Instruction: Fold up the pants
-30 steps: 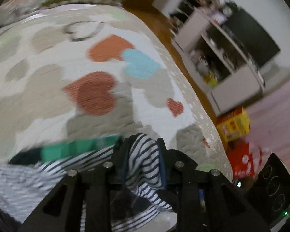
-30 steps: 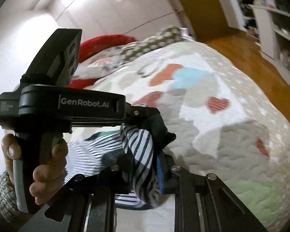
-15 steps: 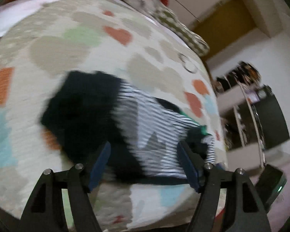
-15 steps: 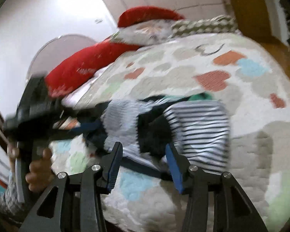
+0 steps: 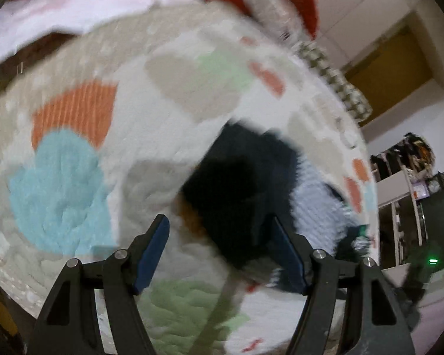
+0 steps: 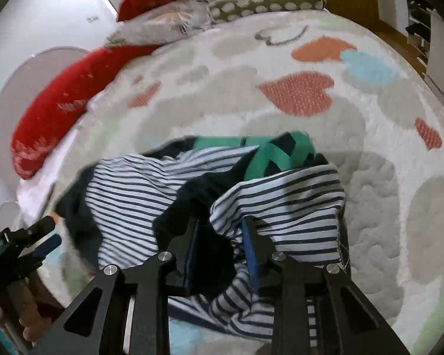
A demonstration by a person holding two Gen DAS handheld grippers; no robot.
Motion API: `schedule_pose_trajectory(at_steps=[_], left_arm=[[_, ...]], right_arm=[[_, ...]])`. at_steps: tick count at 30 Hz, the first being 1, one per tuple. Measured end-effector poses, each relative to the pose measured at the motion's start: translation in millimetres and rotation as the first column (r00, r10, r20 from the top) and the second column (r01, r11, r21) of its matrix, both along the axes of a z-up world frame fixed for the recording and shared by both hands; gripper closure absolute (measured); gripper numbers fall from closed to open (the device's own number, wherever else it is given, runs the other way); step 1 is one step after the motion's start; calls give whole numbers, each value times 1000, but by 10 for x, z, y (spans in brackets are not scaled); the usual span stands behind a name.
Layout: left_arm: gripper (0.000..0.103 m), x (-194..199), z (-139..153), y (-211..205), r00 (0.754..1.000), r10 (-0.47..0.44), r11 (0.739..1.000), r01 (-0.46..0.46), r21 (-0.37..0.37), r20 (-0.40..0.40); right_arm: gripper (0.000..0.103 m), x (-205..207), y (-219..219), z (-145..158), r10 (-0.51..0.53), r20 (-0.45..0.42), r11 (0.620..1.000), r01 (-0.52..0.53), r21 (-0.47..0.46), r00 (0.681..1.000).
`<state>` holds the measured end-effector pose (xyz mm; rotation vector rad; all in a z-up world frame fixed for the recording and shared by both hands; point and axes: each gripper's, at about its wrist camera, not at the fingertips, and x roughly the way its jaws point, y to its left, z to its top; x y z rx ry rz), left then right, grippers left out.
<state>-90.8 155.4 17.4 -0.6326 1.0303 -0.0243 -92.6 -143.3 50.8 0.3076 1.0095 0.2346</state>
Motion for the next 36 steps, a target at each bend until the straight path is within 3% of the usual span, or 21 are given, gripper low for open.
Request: schedule_pose_trajectory(at_steps=[5,7,12,17,21,25,31,33,36], left_arm=[[47,-68,-19,55,999,-22,1000,23,-12,45],[47,-105,-41,135,999,-19,998,22,-63,44],[47,-269,-49,354,998,-8,983,20,-184,61],[47,-458,2,407,995,-9,987,25,-157,96],[47,-528,33,384,993,-17,992,33,-126,119],[47,-519,-27,401,993,-24,985,42,-165,112],[47,-527,-86,456,994,-20,977,43,-207,112],[47,-536,-89,453,993,-20,977,43,-208,113],[47,-536,-82,451,993,-22,976,46,-212,112]], right_arm=[[71,-112,67,251,40,21,996,-38,-80,999],[69,-179,158,452,64,57,992,-58,-110,996],[47,-115,712,752,216,56,969,-206,-138,975],[43,164,1482,633,358,-43,915,-360,-181,933],[43,493,2049,420,406,-167,883,-433,-179,898],[32,752,2464,180,392,-290,855,-462,-236,873],[19,872,2853,-13,367,-387,804,-498,-325,846],[17,832,2992,-115,359,-412,749,-522,-408,838],[23,747,3073,-115,372,-388,709,-528,-468,843]])
